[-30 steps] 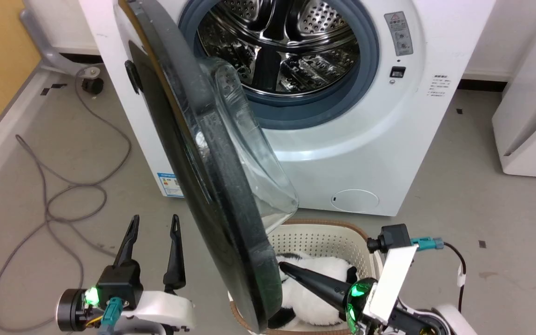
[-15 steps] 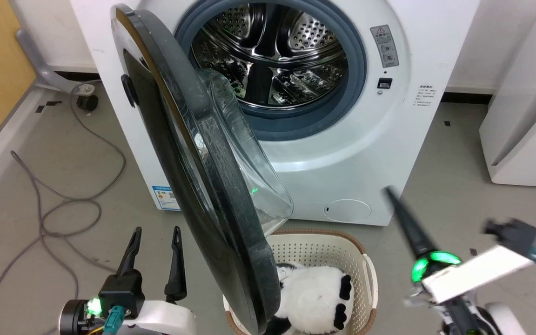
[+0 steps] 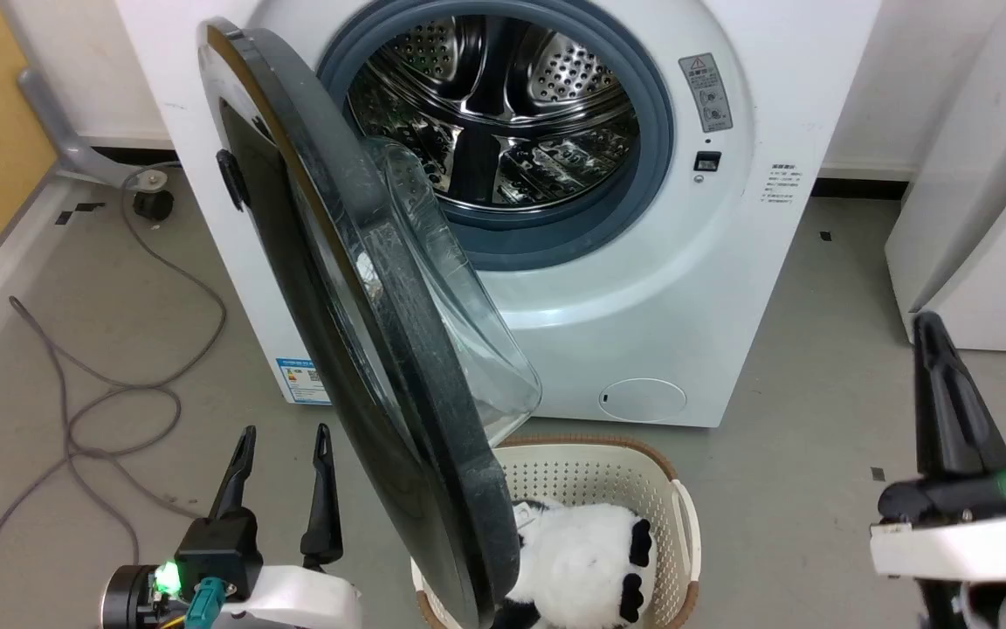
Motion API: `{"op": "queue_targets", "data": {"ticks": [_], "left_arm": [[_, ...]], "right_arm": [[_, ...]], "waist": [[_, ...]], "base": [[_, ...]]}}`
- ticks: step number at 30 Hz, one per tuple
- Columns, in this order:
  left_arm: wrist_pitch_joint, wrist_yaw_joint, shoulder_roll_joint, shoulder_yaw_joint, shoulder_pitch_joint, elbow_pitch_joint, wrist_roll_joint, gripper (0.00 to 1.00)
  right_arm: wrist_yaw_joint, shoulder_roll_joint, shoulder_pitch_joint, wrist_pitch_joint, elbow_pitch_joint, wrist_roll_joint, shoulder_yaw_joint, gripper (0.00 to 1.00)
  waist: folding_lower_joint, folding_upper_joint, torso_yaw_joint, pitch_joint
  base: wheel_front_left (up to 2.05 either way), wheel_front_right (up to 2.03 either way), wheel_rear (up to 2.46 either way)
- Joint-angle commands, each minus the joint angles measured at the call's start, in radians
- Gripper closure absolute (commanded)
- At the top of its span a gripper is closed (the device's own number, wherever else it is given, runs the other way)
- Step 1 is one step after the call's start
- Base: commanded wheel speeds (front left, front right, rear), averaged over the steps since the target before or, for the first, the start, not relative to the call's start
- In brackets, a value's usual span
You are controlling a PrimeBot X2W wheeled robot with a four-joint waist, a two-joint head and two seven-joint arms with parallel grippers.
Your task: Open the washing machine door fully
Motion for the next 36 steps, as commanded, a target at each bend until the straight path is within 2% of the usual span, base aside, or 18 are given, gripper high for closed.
{"op": "queue_targets", "data": {"ticks": [1,4,8,15,16,17,18,27,29,30,36], "left_arm": [[-0.006,0.000,0.001,0.002,0.017,-0.005,0.005,0.00],[-0.006,-0.001,0.001,0.004,0.019,-0.008,0.007,0.00],[-0.006,-0.003,0.001,0.006,0.018,-0.009,0.008,0.00],[-0.006,-0.005,0.001,0.007,0.016,-0.010,0.008,0.00],[-0.006,-0.005,0.001,0.006,0.017,-0.010,0.008,0.00],[-0.006,-0.005,0.001,0.006,0.017,-0.009,0.008,0.00],[-0.006,-0.004,0.001,0.006,0.017,-0.009,0.008,0.00],[-0.006,0.020,0.001,0.015,0.018,-0.019,0.016,0.00],[-0.006,0.031,0.002,0.027,0.008,-0.040,0.026,0.82],[-0.006,0.034,0.002,0.032,0.004,-0.054,0.028,1.00],[-0.006,0.035,0.015,0.060,-0.034,-0.171,0.040,1.00]], "right_arm": [[0.001,0.039,0.036,-0.004,-0.014,-0.030,-0.022,1.00],[0.001,0.056,0.080,-0.004,-0.019,-0.140,-0.036,1.00],[0.001,0.073,0.131,-0.004,0.000,-0.223,-0.031,1.00],[0.001,0.095,0.180,-0.004,0.065,-0.264,-0.031,1.00],[0.001,0.097,0.183,-0.004,0.078,-0.265,-0.032,0.87],[0.001,0.099,0.185,-0.004,0.090,-0.263,-0.031,0.51],[0.001,0.101,0.185,-0.004,0.099,-0.259,-0.032,0.00],[0.001,0.107,0.181,-0.004,0.109,-0.271,-0.042,0.00],[0.001,0.107,0.180,-0.004,0.106,-0.271,-0.045,0.00],[0.001,0.107,0.180,-0.004,0.105,-0.269,-0.046,0.00],[0.001,0.107,0.184,-0.004,0.100,-0.257,-0.054,0.00]], "waist": [[0.0001,-0.0001,-0.002,-0.001],[0.0001,-0.0001,-0.005,0.000],[0.0001,-0.0001,-0.007,0.000],[0.0001,-0.0001,-0.007,0.001],[0.0001,-0.0001,-0.006,0.001],[0.0001,-0.0001,-0.006,0.001],[0.0001,-0.0001,-0.007,0.001],[0.0001,-0.0001,-0.005,-0.005],[0.0001,-0.0001,-0.003,-0.007],[0.0001,-0.0001,-0.002,-0.008],[0.0001,-0.0001,0.002,-0.014]], "base": [[0.00,0.00,0.00],[0.00,0.00,0.00],[0.00,0.00,0.00],[0.00,0.00,0.00],[0.00,0.00,0.00],[0.00,0.00,0.00],[0.00,0.00,0.00],[0.00,0.00,0.00],[0.00,0.00,0.00],[0.00,0.00,0.00],[0.00,0.00,0.00]]}}
